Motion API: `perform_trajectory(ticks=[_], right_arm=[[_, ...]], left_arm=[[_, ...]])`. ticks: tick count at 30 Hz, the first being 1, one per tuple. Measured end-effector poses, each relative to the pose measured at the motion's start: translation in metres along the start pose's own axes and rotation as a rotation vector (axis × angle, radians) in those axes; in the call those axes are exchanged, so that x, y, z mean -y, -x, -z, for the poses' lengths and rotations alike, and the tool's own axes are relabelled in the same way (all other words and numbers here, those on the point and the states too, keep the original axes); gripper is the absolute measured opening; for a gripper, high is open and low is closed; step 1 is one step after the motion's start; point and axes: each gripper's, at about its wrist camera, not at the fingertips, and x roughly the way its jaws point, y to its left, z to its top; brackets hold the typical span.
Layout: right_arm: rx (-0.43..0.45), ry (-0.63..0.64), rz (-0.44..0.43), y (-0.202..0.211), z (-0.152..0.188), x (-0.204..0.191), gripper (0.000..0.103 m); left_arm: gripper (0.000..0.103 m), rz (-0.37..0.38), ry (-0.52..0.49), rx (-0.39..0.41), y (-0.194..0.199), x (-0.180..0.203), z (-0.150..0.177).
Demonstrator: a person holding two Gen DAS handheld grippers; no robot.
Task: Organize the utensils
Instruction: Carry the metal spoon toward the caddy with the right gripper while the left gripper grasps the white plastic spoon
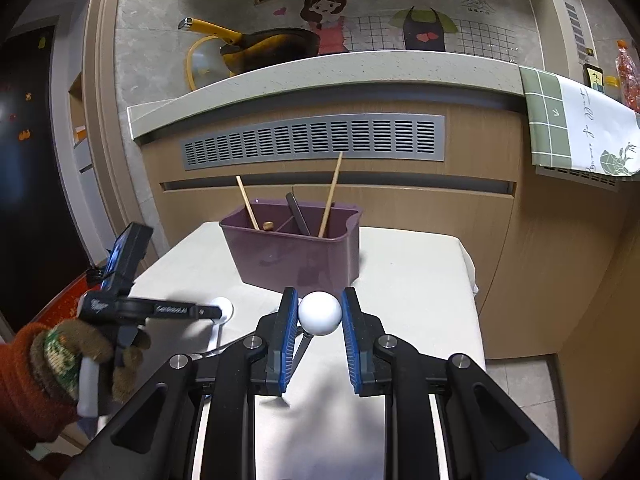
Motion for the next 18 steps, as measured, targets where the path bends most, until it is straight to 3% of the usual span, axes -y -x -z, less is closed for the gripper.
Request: perform_trajectory(ticks=[5, 9, 14, 18], right_arm=[[-0.011, -0.010, -0.003, -0.003, 0.004, 0.004, 0.020], [-0.017, -0.016, -0.009, -0.005, 0.005, 0.005, 0.020], [-0.020, -0.010, -0.003, -0.005, 0.004, 0.003, 0.020], [-0.024, -0.001, -0.006, -0.005, 0.003, -0.002, 0.020]], left_arm=[[0.020, -0.032, -0.063, -0.007, -0.010, 0.008, -0.006], [0.006, 0.015, -0.098, 0.010, -0.005, 0.011, 0.002], [0.004, 0.042, -0.148, 0.115, 0.031, 0.020, 0.017], [0.004, 0.070, -0.126, 0.193, 0.067, 0.016, 0.022]])
